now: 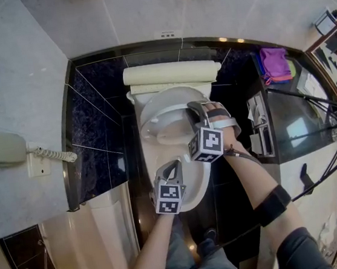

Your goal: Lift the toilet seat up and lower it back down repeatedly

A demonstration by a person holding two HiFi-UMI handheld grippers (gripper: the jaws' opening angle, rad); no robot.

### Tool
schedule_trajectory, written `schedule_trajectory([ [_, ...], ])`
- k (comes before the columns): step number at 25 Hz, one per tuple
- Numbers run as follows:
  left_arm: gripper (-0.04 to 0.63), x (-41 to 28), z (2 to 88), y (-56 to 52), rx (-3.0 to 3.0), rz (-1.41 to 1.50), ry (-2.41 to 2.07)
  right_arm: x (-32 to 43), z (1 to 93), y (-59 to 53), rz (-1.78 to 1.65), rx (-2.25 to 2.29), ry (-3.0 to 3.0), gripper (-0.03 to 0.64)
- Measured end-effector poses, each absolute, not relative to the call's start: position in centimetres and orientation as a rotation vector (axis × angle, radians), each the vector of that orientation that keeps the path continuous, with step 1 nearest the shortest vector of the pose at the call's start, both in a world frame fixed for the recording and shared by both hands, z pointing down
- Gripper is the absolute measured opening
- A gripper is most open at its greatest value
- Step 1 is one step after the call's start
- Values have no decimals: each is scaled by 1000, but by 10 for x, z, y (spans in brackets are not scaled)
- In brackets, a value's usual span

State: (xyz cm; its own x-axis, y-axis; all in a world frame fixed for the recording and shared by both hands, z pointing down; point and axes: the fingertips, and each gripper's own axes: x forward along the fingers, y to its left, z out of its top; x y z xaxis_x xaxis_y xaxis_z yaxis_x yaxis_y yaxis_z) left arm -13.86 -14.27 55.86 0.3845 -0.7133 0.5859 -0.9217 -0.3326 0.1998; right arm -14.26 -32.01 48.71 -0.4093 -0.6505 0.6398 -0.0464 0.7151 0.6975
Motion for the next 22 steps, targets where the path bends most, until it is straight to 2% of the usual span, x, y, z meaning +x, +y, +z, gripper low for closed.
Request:
schedule_trajectory([
  [9, -9, -138, 574, -119, 2050, 522, -1447, -123, 484, -227, -765, 544, -1948, 84],
  [22, -9, -133, 583, -77, 1996, 506, -1523, -92, 535, -82, -734, 393, -1968, 107],
])
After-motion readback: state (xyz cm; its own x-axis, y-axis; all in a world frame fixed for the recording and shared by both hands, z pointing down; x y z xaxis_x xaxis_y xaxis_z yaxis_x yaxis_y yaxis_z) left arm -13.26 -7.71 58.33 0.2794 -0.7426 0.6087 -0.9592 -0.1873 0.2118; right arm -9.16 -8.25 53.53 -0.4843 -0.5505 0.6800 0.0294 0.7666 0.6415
